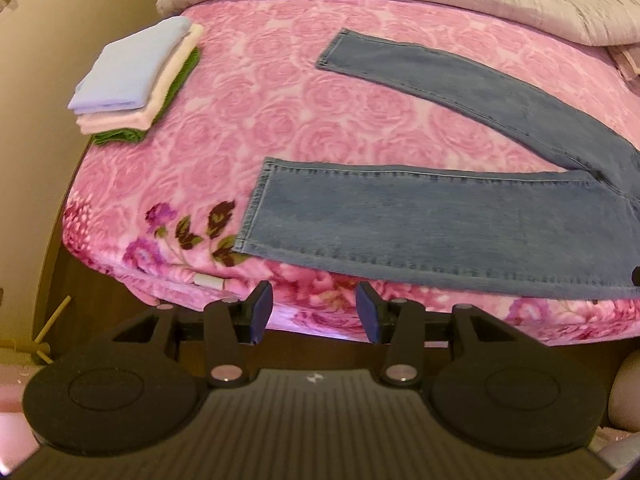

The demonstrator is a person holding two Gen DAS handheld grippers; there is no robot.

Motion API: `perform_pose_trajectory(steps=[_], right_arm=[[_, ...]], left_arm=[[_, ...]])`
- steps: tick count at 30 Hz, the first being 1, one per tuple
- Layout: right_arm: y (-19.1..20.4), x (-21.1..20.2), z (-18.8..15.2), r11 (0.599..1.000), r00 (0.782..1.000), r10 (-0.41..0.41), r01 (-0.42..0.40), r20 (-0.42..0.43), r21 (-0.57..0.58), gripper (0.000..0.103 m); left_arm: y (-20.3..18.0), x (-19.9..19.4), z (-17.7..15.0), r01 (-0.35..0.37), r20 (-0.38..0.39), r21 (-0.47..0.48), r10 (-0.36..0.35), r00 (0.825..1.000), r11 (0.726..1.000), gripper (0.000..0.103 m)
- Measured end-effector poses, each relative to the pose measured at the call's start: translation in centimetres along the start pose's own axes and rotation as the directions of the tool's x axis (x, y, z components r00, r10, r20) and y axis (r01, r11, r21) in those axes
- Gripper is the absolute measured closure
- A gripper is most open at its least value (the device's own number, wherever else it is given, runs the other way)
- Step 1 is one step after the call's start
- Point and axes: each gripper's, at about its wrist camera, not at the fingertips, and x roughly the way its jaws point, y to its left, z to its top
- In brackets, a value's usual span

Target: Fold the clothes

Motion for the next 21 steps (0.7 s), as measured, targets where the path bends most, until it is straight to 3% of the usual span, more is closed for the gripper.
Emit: perform_pose_trajectory(steps=[9,21], right_arm=[[0.2,0.0,0.4,1.000,1.000,0.009,-0.008,0.014,-0.025,0.044],[-5.9,-1.7,-1.5,0.986,0.997,-0.071,0.066,0.026,0.152,0.044]], left_arm=[[-0.3,0.0,0.1,0.002,0.007,-0.006,-0.002,1.000,1.000,0.061],[-7.7,0.3,2.5,0.085,0.035,0.157,-0.092,0.995,0.984,0.061]])
